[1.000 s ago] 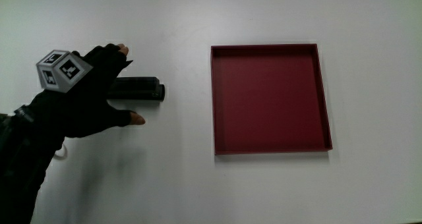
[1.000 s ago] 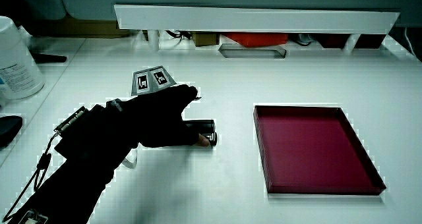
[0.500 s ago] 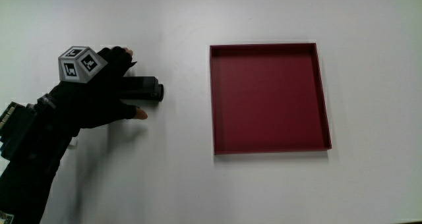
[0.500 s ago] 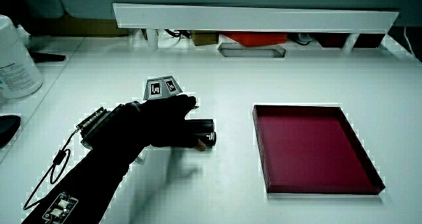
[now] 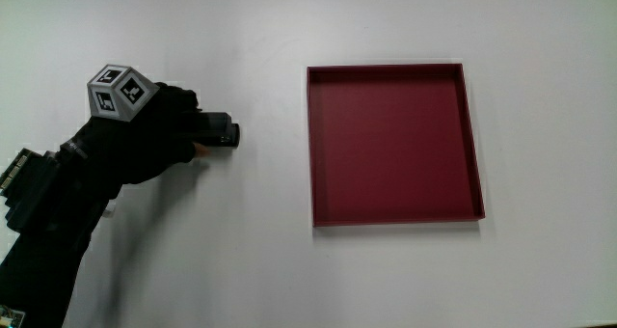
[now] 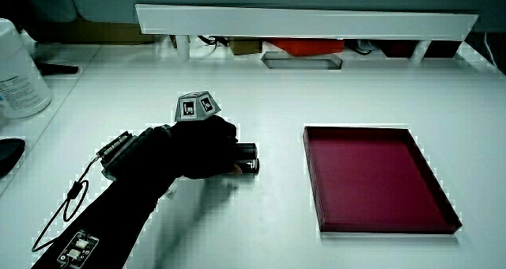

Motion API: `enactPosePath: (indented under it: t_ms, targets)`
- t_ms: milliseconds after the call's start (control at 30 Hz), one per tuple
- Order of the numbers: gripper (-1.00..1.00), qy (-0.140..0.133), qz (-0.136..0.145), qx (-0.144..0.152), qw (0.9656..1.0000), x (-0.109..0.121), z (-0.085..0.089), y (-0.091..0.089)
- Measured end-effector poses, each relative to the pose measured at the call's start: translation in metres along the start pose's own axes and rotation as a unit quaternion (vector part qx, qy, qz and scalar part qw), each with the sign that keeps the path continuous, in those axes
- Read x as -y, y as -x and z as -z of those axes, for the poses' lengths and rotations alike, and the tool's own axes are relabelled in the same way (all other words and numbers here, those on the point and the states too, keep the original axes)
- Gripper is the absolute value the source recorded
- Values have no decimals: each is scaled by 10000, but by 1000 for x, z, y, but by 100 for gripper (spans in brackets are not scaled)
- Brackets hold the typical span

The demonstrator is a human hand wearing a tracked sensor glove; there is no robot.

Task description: Pick stapper from desk

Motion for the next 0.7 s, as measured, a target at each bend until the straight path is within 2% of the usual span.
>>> enactPosePath:
  t_ms: [133,233,367,500,567,600,633,667,700]
  targets:
    - [100,-115,111,-38,9999,1,-3,0]
    - [100,-81,62,35,9999,1,-3,1]
    - [100,-125,152,-12,9998,3,-6,-1]
    - [100,-182,273,1,9995,8,-14,-14]
    - [100,-263,477,51,9985,9,-16,-22]
    - [100,-157,421,295,9986,8,-16,-24]
    - [100,-187,475,196,9985,9,-19,-32]
    - [100,-342,677,100,9971,11,-23,-40]
    - [100,-324,689,220,9969,10,-25,-45]
